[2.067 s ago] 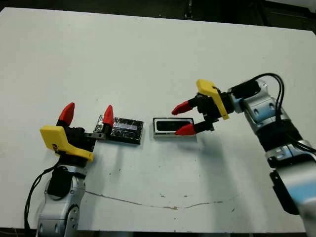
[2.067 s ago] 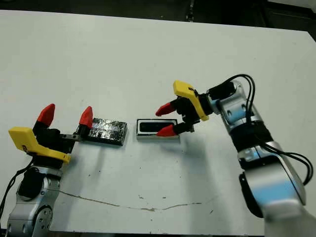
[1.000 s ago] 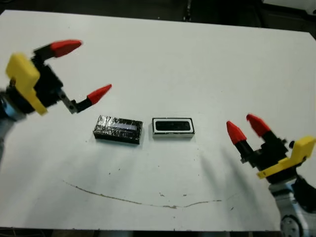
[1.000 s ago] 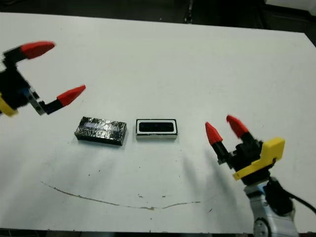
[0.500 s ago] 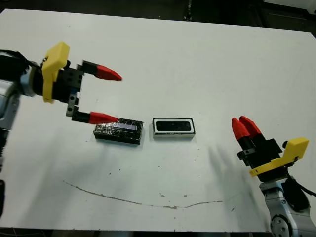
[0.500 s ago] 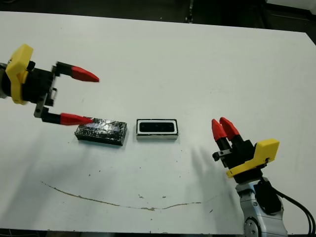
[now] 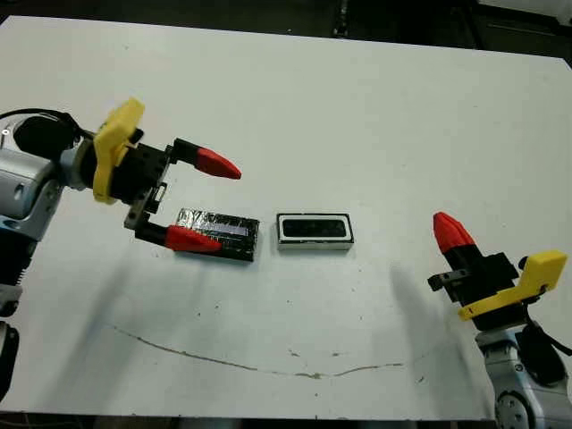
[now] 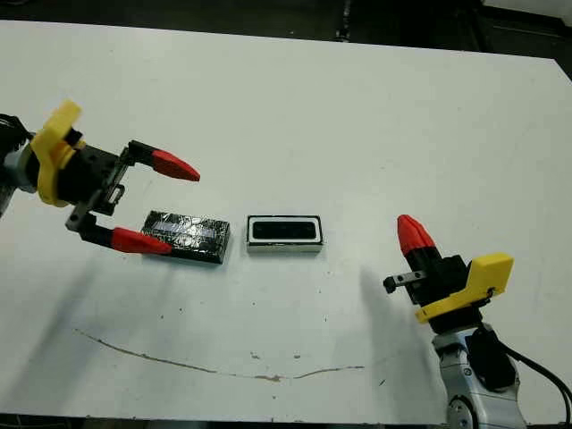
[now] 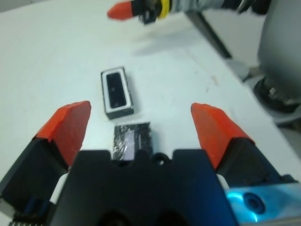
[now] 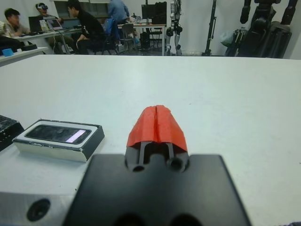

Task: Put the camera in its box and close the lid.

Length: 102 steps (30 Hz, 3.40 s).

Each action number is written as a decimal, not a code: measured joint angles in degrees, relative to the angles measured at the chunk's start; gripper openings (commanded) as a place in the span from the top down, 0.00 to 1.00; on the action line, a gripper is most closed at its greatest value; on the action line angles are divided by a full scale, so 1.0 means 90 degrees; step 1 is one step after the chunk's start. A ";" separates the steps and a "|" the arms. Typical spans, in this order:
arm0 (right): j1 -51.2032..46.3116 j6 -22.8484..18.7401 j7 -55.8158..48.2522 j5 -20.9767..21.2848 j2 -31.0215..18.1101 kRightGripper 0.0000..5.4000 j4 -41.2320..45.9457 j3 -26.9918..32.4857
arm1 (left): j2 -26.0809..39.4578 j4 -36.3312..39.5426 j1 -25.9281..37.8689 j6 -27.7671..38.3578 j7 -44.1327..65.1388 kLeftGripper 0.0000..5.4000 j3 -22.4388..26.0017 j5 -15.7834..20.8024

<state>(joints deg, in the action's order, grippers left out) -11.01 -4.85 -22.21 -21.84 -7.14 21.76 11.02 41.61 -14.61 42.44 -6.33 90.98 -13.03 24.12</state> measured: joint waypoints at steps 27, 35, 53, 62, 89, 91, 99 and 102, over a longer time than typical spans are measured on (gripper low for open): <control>-0.0102 0.0044 0.0023 -0.0056 -0.0023 1.00 0.0029 -0.0112 | -0.0395 -0.1505 0.0293 0.1031 0.0132 0.00 -0.0626 -0.1527; -0.0110 0.0045 0.0009 -0.0074 -0.0035 1.00 0.0029 -0.0113 | -0.0397 -0.1417 0.0285 0.1229 -0.0015 0.00 -0.0632 -0.1837; -0.0120 0.0135 0.0004 -0.0073 -0.0056 1.00 0.0010 -0.0128 | -0.0420 -0.1558 0.0141 0.0772 -0.0346 0.00 -0.0632 -0.2158; -0.0120 0.0170 -0.0006 -0.0101 -0.0059 1.00 -0.0021 -0.0128 | -0.0426 -0.1332 0.0071 0.0009 -0.0228 0.10 -0.0629 -0.2110; -0.0132 0.0162 0.0069 -0.0066 -0.0103 1.00 0.0008 -0.0237 | -0.0736 -0.0479 -0.1064 -0.0446 -0.1350 0.42 0.0681 -0.0942; -0.0134 0.0148 0.0081 -0.0069 -0.0104 1.00 0.0023 -0.0244 | -0.0832 -0.0315 -0.1209 -0.0281 -0.1524 0.42 0.0805 -0.0838; -0.0135 0.0154 0.0126 -0.0047 -0.0102 1.00 0.0029 -0.0341 | -0.1143 0.0406 -0.1521 -0.0516 -0.1809 0.42 0.0921 -0.0335; -0.0138 0.0162 0.0129 -0.0006 -0.0100 1.00 0.0028 -0.0361 | -0.1226 0.0365 -0.1492 -0.0854 -0.1815 0.42 0.0725 -0.0314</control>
<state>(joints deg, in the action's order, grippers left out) -12.25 -3.40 -21.05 -21.89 -8.03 22.02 7.77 30.57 -11.32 29.02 -14.02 74.64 -6.51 21.29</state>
